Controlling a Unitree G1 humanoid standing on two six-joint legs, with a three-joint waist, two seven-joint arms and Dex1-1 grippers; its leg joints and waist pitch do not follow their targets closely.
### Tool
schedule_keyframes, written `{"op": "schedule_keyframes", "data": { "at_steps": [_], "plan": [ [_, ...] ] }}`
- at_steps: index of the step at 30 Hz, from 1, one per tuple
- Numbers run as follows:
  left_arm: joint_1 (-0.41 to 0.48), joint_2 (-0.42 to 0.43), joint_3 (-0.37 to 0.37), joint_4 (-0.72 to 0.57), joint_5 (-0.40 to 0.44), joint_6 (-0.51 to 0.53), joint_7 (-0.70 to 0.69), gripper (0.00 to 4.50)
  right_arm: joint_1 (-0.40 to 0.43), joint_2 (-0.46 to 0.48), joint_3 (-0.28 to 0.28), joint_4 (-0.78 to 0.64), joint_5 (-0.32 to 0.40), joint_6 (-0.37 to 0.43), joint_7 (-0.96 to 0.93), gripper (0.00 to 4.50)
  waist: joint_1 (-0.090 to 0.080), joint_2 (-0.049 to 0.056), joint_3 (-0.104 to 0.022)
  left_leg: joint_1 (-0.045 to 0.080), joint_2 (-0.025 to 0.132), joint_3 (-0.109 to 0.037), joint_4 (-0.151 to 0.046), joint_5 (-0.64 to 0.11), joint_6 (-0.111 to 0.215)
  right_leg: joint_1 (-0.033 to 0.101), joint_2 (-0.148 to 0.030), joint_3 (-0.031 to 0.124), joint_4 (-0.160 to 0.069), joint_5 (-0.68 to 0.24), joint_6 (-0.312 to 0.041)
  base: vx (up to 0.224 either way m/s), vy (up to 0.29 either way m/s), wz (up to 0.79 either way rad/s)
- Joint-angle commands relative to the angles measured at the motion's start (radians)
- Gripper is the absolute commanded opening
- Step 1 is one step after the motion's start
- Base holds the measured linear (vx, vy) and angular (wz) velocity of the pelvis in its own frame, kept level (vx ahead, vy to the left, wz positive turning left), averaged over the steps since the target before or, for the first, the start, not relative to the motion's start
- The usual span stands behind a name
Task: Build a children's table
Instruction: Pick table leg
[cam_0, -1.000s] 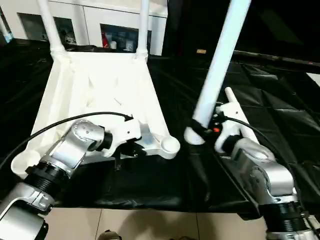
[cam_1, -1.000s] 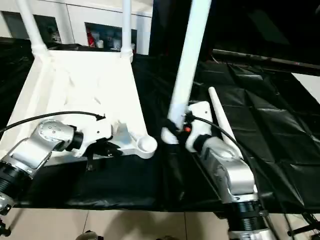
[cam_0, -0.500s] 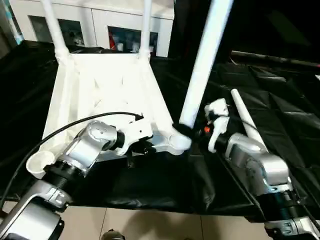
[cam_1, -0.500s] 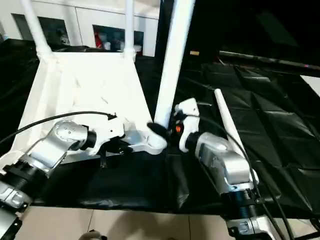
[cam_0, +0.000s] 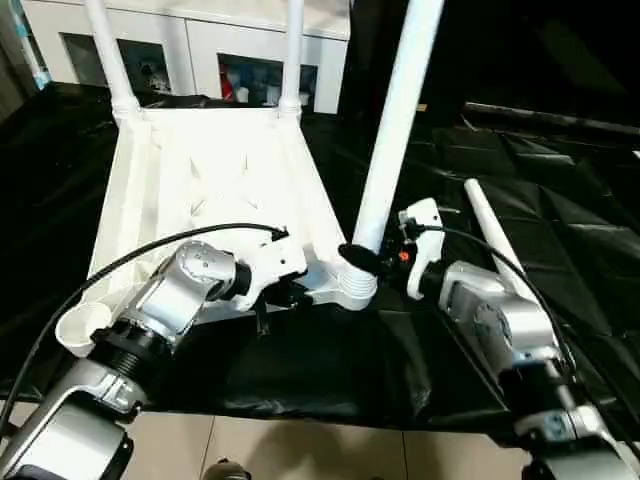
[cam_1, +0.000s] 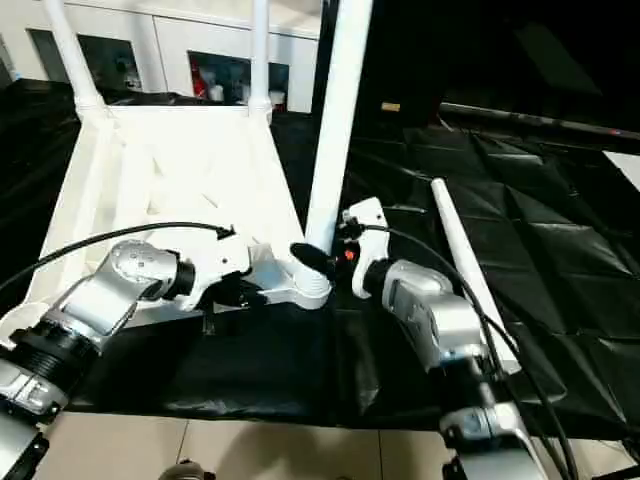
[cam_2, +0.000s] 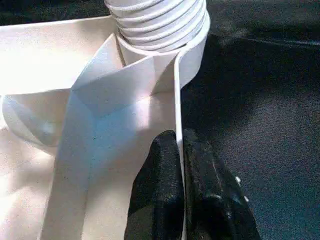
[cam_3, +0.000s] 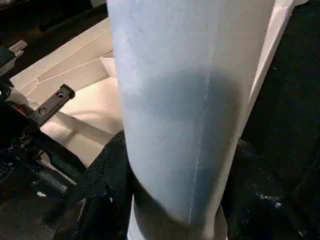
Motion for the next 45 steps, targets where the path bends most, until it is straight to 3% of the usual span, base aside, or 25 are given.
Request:
{"op": "schedule_keyframes", "data": {
  "at_steps": [1,5,8,14,22,29,34,40,45],
  "plan": [
    [0.011,-0.023,0.016,0.01,-0.01,-0.013,0.003,0.0,-0.005,-0.008,0.013,0.048,-0.028,-0.013,0.013,1.91,-0.006,0.004,-0.068,0.011,0.013,0.003,-0.071,-0.246,-0.032,0.04,-0.062,0.026,-0.081,-0.299,-0.153,0.0,0.0,0.0],
    [0.014,-0.024,0.021,0.008,-0.014,-0.009,0.005,0.0,-0.003,0.002,-0.011,0.068,-0.021,-0.034,0.001,1.91,-0.007,0.002,-0.067,0.011,0.013,0.003,-0.073,-0.251,-0.031,0.039,-0.062,0.026,-0.083,-0.31,-0.151,0.0,0.0,0.0],
    [0.019,-0.034,0.048,0.011,-0.038,-0.002,0.013,0.0,0.035,0.021,-0.07,0.089,0.021,-0.049,-0.015,1.91,-0.007,0.002,-0.067,0.013,0.014,0.002,-0.073,-0.264,-0.028,0.036,-0.063,0.026,-0.085,-0.325,-0.152,0.0,0.0,0.0],
    [0.025,-0.037,0.065,0.02,-0.054,-0.003,0.01,0.0,0.108,0.059,-0.135,0.132,0.064,-0.098,-0.031,1.91,-0.005,0.003,-0.068,0.013,0.014,0.003,-0.074,-0.273,-0.021,0.036,-0.064,0.026,-0.088,-0.332,-0.152,0.0,0.0,0.0],
    [0.035,-0.039,0.075,0.024,-0.048,0.001,0.005,0.0,0.175,0.086,-0.153,0.146,0.071,-0.15,-0.036,1.91,-0.007,0.004,-0.068,0.012,0.014,-0.001,-0.079,-0.304,-0.02,0.033,-0.063,0.026,-0.094,-0.381,-0.135,0.0,0.0,0.0],
    [0.038,-0.04,0.073,0.03,-0.04,0.001,0.008,0.0,0.234,0.085,-0.101,0.118,0.018,-0.215,-0.023,1.9,-0.008,0.002,-0.069,0.01,0.014,0.0,-0.082,-0.307,-0.014,0.032,-0.063,0.026,-0.098,-0.388,-0.123,0.0,0.0,0.0],
    [0.041,-0.037,0.068,0.034,-0.031,-0.001,0.005,0.0,0.258,0.07,-0.055,0.101,-0.034,-0.253,-0.019,1.9,-0.013,0.002,-0.068,0.011,0.013,-0.003,-0.085,-0.344,-0.014,0.027,-0.061,0.025,-0.105,-0.444,-0.106,0.0,0.0,0.0],
    [0.046,-0.028,0.056,0.034,-0.015,-0.002,-0.003,0.0,0.25,0.021,0.055,0.083,-0.14,-0.256,-0.011,1.9,-0.019,0.003,-0.066,0.012,0.013,-0.007,-0.087,-0.376,-0.019,0.022,-0.062,0.025,-0.112,-0.505,-0.082,0.0,0.0,0.0],
    [0.048,-0.026,0.053,0.039,-0.008,-0.013,-0.002,0.0,0.198,0.011,0.083,0.092,-0.158,-0.223,0.002,1.89,-0.029,-0.003,-0.063,0.017,0.012,-0.012,-0.089,-0.433,-0.021,0.016,-0.063,0.022,-0.122,-0.587,-0.061,0.0,0.0,0.0]
  ]
}}
